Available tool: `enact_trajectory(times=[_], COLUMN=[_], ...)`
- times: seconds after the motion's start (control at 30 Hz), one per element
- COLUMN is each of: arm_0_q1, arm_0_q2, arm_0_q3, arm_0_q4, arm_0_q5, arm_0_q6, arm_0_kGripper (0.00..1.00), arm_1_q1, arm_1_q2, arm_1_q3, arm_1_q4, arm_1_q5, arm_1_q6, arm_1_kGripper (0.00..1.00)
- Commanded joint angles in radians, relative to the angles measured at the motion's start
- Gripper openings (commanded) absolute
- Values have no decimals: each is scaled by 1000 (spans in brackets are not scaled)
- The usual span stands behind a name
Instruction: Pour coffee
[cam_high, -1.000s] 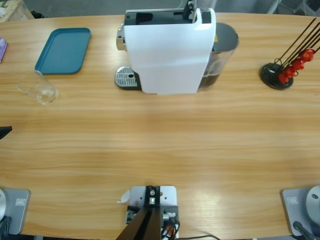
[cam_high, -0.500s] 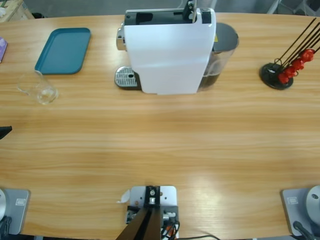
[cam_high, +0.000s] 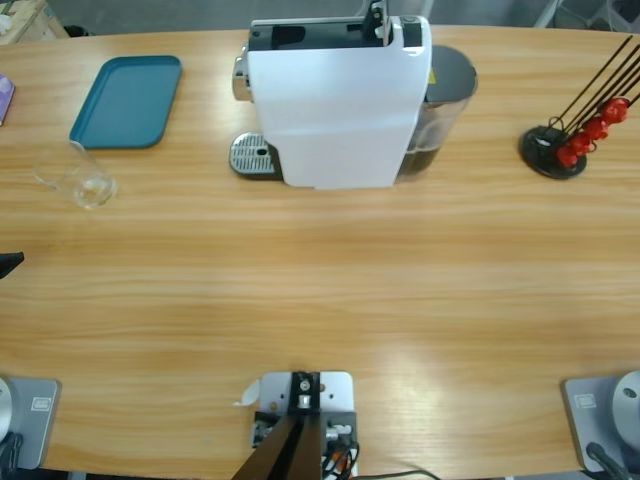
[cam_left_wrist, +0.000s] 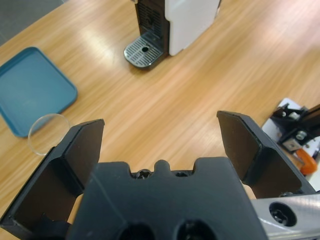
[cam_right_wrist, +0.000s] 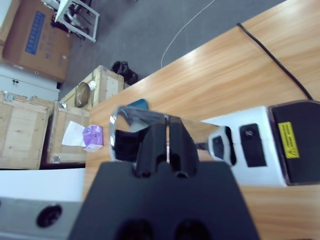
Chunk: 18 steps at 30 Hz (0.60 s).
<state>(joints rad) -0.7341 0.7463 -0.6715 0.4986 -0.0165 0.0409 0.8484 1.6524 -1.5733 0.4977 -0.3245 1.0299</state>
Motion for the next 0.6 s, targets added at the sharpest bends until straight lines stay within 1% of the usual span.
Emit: enact_trajectory(times=[0.03, 0.2, 0.43, 0.6], arm_0_q1=[-8, -8, -8, -8], arm_0_q2=[-23, -27, -31, -30], arm_0_q3=[36, 36, 36, 36], arm_0_q4=[-3, -3, -3, -3], arm_0_q5=[-5, -5, -4, -3], arm_0_q6=[-10, -10, -10, -10], arm_0_kGripper=[982, 982, 982, 982], arm_1_q1=[39, 87, 96, 124], arm_1_q2=[116, 153, 192, 226], arm_1_q3=[-49, -75, -80, -82], arm_1_q4=[-14, -2, 11, 15], arm_1_q5=[35, 35, 38, 39], arm_1_q6=[9, 12, 12, 20], arm_1_kGripper=[0, 0, 0, 0])
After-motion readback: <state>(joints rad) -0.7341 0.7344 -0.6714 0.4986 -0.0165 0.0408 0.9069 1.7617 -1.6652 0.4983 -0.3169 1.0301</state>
